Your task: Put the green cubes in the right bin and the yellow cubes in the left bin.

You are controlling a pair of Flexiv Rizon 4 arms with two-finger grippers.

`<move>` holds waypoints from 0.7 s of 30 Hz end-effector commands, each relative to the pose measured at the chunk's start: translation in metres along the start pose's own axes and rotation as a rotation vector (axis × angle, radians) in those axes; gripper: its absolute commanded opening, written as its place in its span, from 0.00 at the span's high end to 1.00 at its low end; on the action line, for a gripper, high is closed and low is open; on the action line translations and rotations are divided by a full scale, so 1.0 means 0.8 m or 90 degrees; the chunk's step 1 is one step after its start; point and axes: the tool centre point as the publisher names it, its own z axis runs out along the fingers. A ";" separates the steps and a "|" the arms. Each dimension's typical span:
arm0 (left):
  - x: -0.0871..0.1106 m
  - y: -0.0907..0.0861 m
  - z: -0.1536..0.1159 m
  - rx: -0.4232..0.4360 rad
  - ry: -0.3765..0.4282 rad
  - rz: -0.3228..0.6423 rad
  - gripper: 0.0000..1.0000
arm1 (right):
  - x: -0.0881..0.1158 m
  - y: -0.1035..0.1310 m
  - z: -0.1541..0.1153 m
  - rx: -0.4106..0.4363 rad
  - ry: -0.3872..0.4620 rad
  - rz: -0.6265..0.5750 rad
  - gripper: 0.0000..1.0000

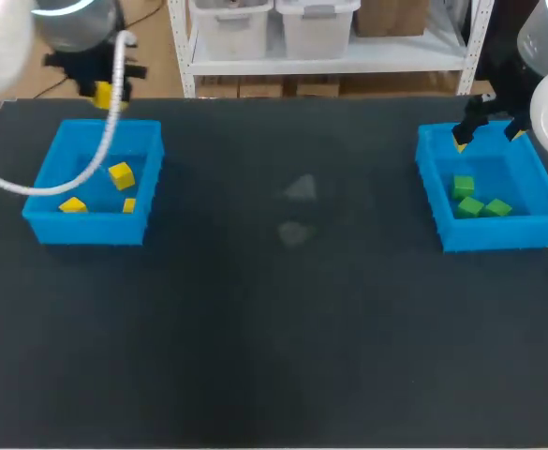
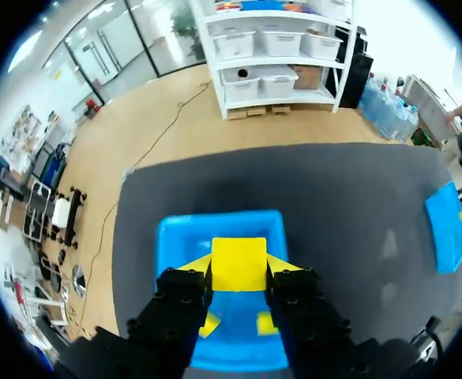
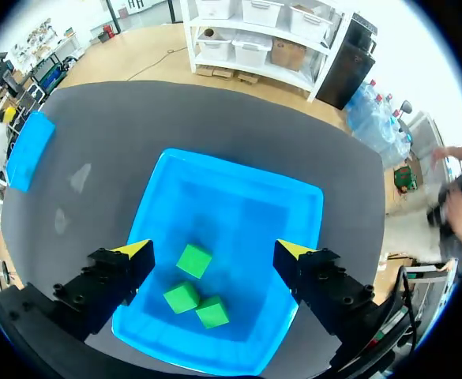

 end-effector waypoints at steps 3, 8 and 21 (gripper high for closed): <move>0.138 0.026 -0.039 0.026 -0.056 -0.005 1.00 | 0.004 0.001 -0.002 0.004 -0.004 0.001 0.00; 0.145 0.023 -0.011 0.029 -0.019 -0.004 1.00 | 0.004 0.001 -0.002 0.004 -0.004 0.001 0.00; 0.117 0.025 0.049 0.009 0.021 -0.053 1.00 | 0.004 0.001 -0.002 0.004 -0.004 0.001 0.00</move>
